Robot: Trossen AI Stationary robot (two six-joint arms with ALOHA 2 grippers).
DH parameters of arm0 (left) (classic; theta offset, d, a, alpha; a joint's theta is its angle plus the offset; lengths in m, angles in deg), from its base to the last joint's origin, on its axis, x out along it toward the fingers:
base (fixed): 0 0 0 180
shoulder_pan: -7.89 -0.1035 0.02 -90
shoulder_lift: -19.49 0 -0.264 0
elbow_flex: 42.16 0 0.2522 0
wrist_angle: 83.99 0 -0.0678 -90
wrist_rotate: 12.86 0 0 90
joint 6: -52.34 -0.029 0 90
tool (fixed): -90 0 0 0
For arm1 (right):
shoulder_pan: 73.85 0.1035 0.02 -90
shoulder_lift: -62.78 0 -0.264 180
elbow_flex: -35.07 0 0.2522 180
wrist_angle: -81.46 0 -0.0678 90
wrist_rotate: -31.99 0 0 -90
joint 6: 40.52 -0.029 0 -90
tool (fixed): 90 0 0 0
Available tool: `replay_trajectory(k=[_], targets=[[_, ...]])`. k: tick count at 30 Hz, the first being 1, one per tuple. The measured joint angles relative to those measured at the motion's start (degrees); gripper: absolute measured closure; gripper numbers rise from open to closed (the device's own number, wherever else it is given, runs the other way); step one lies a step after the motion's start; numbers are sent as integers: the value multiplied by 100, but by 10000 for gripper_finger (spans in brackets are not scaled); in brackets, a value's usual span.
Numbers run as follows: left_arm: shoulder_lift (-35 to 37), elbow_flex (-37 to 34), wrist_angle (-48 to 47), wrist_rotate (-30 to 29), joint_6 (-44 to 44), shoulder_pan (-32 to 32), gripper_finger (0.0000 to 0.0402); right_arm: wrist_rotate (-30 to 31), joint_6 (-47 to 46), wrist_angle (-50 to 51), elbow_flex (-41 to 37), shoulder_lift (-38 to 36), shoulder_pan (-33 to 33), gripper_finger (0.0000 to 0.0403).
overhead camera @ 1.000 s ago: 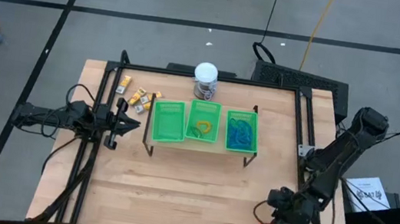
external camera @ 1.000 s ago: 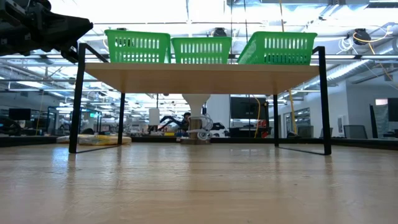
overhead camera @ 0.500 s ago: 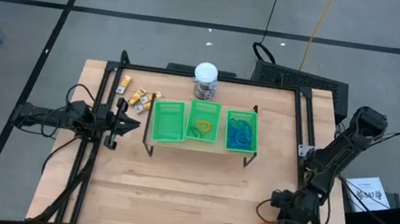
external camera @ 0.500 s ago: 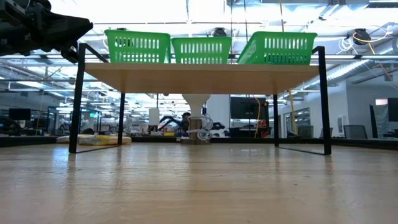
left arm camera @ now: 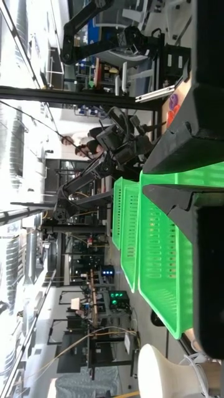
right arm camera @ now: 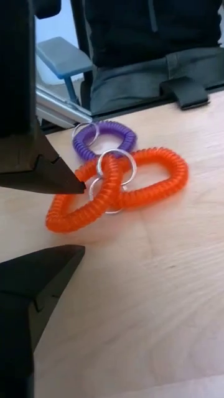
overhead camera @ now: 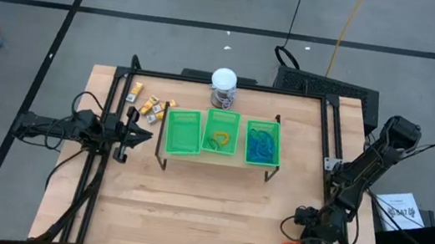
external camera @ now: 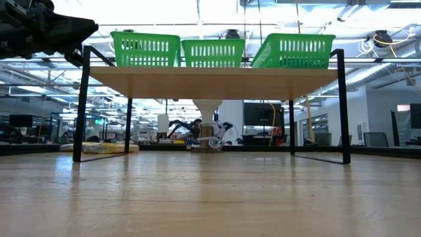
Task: Pick & Place Office Desk Supplies
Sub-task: Put the orange spring keychain into the center green bin on the shelf
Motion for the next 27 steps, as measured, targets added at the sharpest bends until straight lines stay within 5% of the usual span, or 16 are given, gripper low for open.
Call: replay_trajectory(k=[10,22,27], targets=[[0,1,0,0,0,-1,357,-24,150,-351,7,336,-2,276],[0,1,0,0,0,-2,357,-28,331,-416,4,426,-4,387],[1,1,0,0,0,-2,357,-51,426,-388,-2,268,-15,393]])
